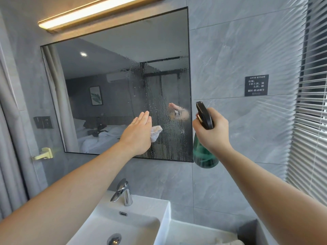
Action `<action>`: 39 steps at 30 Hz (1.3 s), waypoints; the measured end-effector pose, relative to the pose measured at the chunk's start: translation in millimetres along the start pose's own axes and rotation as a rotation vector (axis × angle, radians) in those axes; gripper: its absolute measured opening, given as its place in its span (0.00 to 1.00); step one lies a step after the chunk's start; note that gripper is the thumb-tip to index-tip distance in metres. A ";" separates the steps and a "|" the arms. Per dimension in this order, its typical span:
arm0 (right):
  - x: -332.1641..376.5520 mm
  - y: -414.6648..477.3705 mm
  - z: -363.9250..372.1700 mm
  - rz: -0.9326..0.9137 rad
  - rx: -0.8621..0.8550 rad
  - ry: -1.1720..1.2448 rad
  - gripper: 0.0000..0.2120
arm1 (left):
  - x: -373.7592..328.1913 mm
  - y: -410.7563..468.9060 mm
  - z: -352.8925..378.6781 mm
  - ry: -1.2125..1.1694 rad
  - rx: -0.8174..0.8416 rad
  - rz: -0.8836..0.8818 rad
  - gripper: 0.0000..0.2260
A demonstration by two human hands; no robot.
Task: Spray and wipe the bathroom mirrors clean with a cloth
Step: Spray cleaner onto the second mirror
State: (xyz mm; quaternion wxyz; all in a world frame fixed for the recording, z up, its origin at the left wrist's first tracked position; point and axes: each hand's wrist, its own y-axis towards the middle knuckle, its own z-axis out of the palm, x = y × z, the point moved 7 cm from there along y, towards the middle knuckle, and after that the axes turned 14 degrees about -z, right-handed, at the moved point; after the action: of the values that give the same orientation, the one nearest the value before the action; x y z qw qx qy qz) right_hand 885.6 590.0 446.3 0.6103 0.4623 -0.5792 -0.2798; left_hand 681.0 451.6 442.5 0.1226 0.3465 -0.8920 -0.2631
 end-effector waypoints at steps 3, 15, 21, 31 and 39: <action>14.8 10.6 -4.4 -0.078 -0.040 0.048 0.04 | 0.1 -0.8 -0.1 0.005 -0.002 0.005 0.35; 26.9 -10.4 6.8 0.017 -0.056 0.156 0.07 | 4.9 -7.3 8.1 -0.033 0.010 -0.033 0.34; 18.2 -53.6 38.5 0.131 0.087 0.181 0.05 | 17.4 -31.0 35.0 -0.119 0.123 -0.108 0.32; 18.2 -193.1 108.6 0.259 0.454 0.283 0.14 | 64.7 -125.2 137.3 -0.299 0.385 -0.342 0.32; 33.7 -324.2 161.3 0.400 0.795 0.455 0.18 | 110.5 -215.9 184.2 -0.282 0.542 -0.452 0.19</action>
State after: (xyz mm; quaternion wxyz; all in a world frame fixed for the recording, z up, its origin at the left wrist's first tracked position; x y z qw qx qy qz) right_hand 798.6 386.8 157.4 0.5396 0.5884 -0.5705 0.1929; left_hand 646.0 312.8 173.8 -0.1587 0.5147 -0.8384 -0.0831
